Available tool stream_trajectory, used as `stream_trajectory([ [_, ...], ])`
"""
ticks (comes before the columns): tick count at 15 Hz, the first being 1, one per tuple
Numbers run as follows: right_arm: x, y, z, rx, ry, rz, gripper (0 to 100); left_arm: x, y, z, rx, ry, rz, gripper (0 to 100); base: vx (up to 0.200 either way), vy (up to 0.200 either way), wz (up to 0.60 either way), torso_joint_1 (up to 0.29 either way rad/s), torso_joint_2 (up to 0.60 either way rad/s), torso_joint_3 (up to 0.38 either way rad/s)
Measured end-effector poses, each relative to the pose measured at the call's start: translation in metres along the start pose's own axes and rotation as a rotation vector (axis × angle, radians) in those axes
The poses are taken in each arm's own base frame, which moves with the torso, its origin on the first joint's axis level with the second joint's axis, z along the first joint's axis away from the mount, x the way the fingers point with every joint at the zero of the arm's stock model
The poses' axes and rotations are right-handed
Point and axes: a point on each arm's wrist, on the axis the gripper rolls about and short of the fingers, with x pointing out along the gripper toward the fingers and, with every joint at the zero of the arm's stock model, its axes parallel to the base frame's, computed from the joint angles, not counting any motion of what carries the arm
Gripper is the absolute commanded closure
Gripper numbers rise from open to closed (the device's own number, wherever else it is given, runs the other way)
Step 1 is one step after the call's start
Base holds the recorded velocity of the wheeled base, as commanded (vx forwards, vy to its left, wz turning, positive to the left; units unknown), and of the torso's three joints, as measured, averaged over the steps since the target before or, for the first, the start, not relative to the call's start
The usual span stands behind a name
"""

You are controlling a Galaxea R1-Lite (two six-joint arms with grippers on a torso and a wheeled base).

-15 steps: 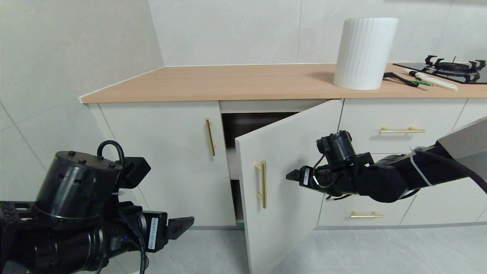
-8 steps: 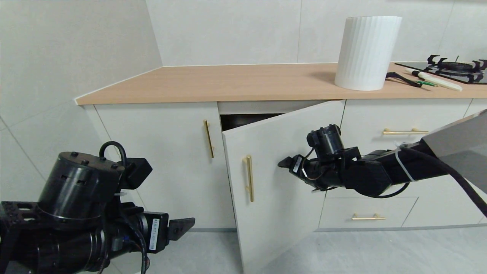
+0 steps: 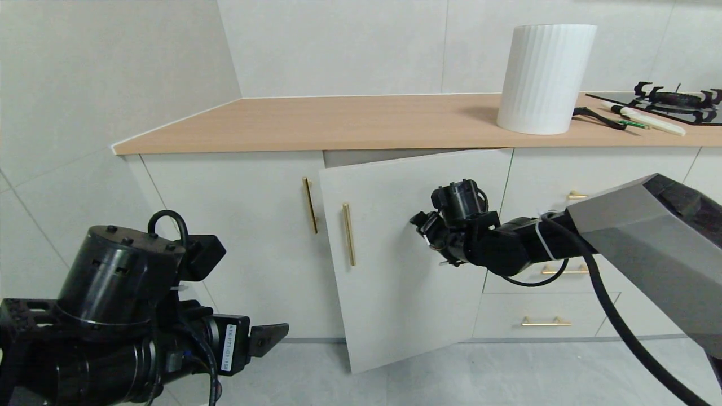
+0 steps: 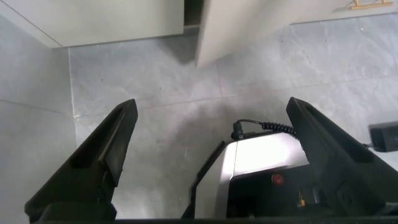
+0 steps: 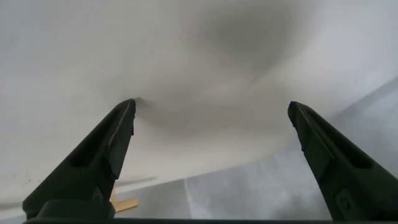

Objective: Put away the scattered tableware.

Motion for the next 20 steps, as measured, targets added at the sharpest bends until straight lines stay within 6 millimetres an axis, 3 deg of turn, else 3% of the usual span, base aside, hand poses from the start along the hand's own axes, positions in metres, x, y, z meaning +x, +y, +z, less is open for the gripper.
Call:
stream_trajectory([
  [12,0.054,-0.014,0.006,0.030,-0.240,-0.117,0,0.000,0.000,0.000,0.001,0.002,0.001,0,0.000,0.000,0.00,0.000,0.00,0.000],
  [20,0.059,-0.020,0.013,0.036,-0.264,-0.139,0,0.000,0.000,-0.001,0.002,0.004,0.002,0,0.000,0.000,0.00,0.000,0.00,0.000],
])
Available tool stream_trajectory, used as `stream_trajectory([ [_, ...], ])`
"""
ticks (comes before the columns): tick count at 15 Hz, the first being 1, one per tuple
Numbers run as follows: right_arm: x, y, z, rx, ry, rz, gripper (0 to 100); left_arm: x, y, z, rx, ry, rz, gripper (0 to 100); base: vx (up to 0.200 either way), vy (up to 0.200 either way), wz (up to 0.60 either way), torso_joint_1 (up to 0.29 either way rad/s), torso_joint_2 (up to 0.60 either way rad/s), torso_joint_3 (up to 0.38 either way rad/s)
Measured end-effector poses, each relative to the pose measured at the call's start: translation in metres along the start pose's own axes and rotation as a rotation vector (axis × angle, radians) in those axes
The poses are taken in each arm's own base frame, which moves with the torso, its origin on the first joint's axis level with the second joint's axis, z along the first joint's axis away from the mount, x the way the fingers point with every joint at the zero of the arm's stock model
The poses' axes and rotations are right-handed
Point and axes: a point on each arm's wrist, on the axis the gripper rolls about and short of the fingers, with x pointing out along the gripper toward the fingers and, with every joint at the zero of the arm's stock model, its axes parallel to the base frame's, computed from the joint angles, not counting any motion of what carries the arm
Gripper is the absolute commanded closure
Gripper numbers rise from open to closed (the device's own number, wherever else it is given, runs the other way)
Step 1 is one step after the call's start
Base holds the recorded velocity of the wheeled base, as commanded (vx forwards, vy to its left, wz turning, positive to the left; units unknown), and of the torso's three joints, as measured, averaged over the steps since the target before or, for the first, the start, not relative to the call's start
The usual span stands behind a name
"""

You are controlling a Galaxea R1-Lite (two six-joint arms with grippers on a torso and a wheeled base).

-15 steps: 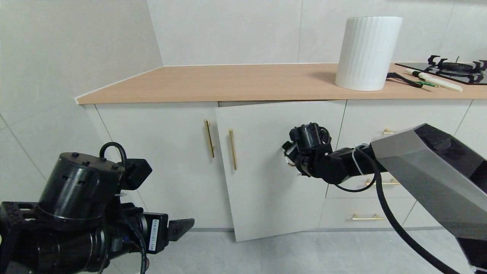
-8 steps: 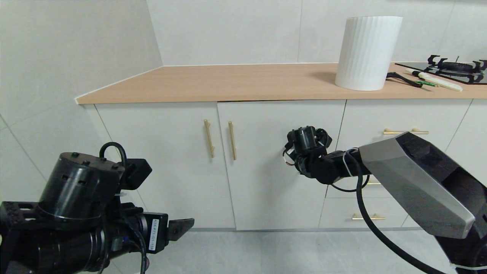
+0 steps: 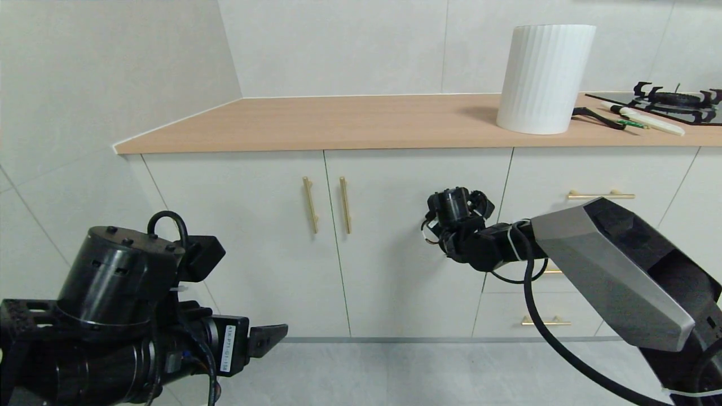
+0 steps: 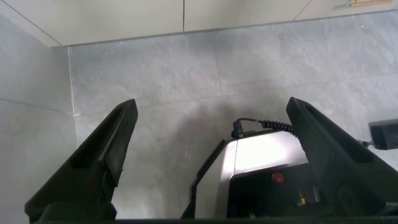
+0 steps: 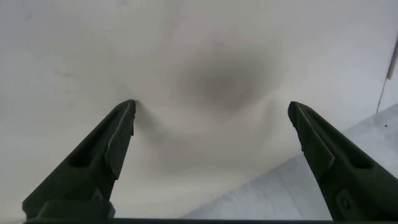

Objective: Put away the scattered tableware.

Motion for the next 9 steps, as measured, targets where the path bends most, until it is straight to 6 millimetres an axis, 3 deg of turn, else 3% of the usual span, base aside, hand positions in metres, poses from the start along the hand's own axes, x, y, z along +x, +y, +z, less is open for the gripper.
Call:
stream_trajectory([
  [2,-0.017,-0.005,-0.002,-0.022,0.124,0.027,0,0.000,0.000,0.000,0.000,0.000,0.000,0,0.000,0.000,0.00,0.000,0.00,0.000],
  [6,-0.090,-0.024,0.011,-0.109,0.594,0.240,0,0.000,0.000,0.000,0.000,0.000,0.000,0,0.000,0.000,0.00,0.000,0.00,0.000],
  [9,-0.136,-0.037,0.030,-0.205,0.667,0.492,0,-0.001,0.000,0.000,0.000,-0.002,-0.001,0,0.000,0.000,0.00,0.000,0.00,0.000],
])
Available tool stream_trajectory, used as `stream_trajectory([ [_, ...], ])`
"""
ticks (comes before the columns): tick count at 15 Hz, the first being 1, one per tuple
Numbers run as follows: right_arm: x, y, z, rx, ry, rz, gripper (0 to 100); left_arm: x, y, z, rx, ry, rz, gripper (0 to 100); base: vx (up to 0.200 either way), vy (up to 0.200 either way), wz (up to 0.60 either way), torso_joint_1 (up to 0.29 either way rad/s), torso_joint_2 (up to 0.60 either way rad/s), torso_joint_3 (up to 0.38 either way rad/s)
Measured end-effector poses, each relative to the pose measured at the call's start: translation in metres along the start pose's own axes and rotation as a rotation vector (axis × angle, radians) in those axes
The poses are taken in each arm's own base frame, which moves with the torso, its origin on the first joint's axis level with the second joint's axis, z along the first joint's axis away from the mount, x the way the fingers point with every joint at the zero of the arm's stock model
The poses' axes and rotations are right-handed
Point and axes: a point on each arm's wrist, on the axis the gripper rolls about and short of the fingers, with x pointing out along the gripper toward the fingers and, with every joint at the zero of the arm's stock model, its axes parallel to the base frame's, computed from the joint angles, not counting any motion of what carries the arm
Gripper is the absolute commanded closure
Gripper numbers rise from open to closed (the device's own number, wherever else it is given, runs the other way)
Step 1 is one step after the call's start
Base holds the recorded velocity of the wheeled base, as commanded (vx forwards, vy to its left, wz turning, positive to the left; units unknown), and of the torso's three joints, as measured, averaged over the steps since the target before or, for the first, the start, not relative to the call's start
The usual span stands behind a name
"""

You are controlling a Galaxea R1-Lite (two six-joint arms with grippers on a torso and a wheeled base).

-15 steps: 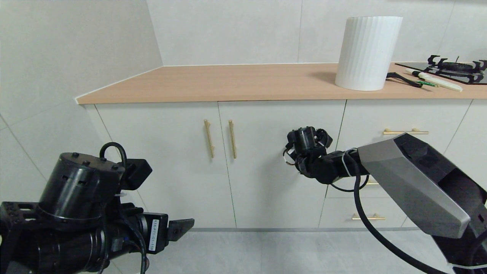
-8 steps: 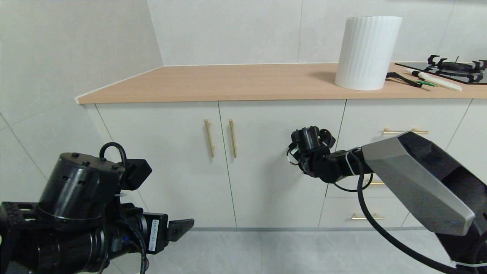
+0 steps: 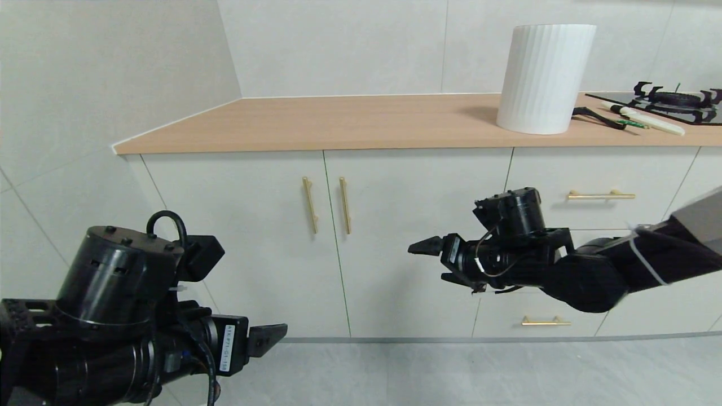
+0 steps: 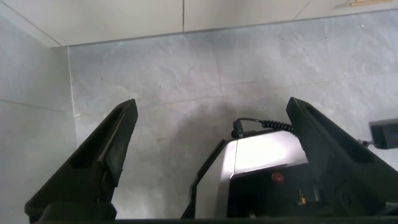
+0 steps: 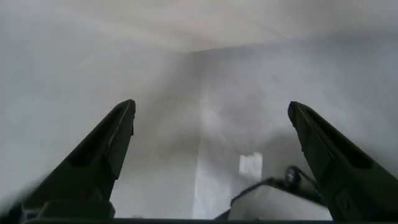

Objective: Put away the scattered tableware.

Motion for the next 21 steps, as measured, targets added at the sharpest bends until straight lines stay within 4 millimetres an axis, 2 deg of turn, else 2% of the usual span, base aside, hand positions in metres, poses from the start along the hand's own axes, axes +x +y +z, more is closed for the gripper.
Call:
stream_trajectory([
  [3,-0.042,0.011,-0.005,-0.106,-0.038,0.036,0,-0.010,0.002,0.002,-0.006,-0.038,-0.009,0,0.000,0.000,0.00,0.000,0.00,0.000],
  [6,-0.092,0.021,-0.011,-0.209,-0.138,0.008,0,-0.031,0.006,0.005,-0.009,-0.119,-0.033,0,0.000,0.000,0.00,0.000,0.00,0.000],
  [9,-0.152,0.030,-0.021,-0.288,-0.238,-0.098,0,-0.063,0.018,0.000,-0.008,-0.228,-0.056,0,0.000,0.000,0.00,0.000,0.00,0.000],
  [10,-0.179,0.034,-0.026,-0.313,-0.272,-0.131,0,-0.077,0.025,-0.004,-0.004,-0.280,-0.053,0,0.000,0.000,0.00,0.000,0.00,0.000],
  [13,-0.262,0.041,-0.046,-0.412,-0.418,-0.207,0,-0.120,0.048,-0.025,-0.001,-0.452,-0.017,0,0.000,0.000,0.00,0.000,0.00,0.000],
  [16,-0.333,0.031,-0.068,-0.492,-0.641,-0.316,0,-0.162,0.065,-0.051,0.008,-0.643,0.054,0,0.000,0.000,0.00,0.000,0.00,0.000],
  [19,-0.383,0.025,-0.105,-0.541,-0.858,-0.389,0,-0.195,0.072,-0.081,0.027,-0.828,0.162,0,0.000,0.000,0.00,0.000,0.00,0.000],
  [21,-0.405,0.020,-0.135,-0.600,-0.961,-0.452,0,-0.211,0.072,-0.103,0.055,-0.914,0.208,0,0.000,0.000,0.00,0.000,0.00,0.000],
])
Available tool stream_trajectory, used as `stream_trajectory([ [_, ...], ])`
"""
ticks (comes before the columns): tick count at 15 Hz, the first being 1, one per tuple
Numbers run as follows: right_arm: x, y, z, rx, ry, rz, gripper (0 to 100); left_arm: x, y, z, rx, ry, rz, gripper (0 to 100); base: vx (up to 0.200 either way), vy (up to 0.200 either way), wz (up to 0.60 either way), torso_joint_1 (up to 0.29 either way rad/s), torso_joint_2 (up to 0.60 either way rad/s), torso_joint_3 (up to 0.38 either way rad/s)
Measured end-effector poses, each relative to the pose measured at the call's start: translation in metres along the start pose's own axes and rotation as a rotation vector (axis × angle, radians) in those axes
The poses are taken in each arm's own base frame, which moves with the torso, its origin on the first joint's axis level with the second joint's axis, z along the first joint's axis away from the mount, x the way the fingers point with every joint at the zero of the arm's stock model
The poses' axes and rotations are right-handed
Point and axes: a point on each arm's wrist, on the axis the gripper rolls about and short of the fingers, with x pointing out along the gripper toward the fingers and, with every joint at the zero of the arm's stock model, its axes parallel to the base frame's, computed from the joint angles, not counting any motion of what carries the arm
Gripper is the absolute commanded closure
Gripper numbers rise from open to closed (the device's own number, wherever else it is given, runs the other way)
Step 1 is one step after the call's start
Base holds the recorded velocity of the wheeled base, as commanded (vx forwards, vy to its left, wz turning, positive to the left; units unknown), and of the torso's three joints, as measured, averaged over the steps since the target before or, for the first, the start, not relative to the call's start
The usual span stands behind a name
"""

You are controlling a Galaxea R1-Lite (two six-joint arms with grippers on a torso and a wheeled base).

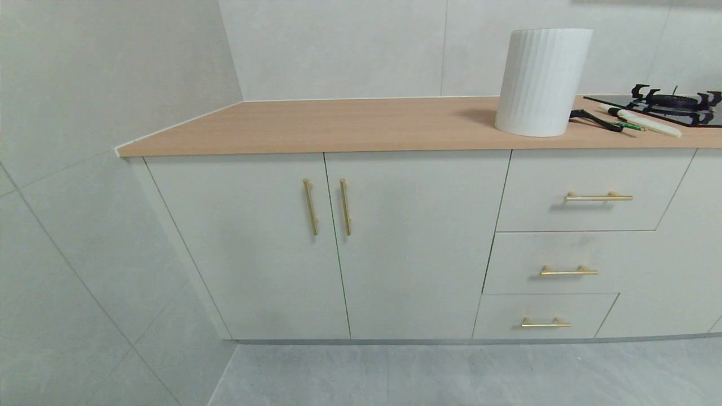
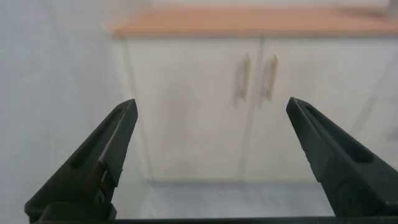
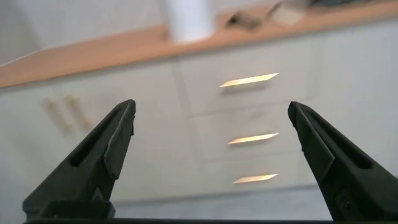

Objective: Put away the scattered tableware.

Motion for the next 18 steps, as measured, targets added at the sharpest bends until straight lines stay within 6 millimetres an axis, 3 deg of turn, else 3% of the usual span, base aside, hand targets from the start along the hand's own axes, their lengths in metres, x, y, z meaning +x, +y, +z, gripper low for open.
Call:
stream_trajectory([
  [3,-0.047,-0.005,-0.019,-0.079,-0.081,-0.090,0,-0.033,0.001,-0.008,0.017,-0.077,0.031,0,0.000,0.000,0.00,0.000,0.00,0.000],
  [6,-0.063,-0.007,-0.050,-0.102,-0.101,-0.140,0,-0.052,-0.005,-0.021,0.029,-0.098,0.040,0,0.000,0.000,0.00,0.000,0.00,0.000],
  [10,-0.052,-0.011,-0.088,-0.113,-0.057,-0.152,0,-0.052,-0.009,-0.049,0.032,-0.040,0.041,0,0.000,0.000,0.00,0.000,0.00,0.000],
  [15,-0.022,-0.016,-0.153,-0.187,0.009,-0.027,0,-0.022,-0.012,-0.104,0.025,0.005,-0.055,0,0.000,0.000,0.00,0.000,0.00,0.000],
  [18,-0.021,-0.018,-0.168,-0.193,0.085,-0.007,0,-0.013,-0.013,-0.134,0.021,0.051,-0.091,0,0.000,0.000,0.00,0.000,0.00,0.000],
])
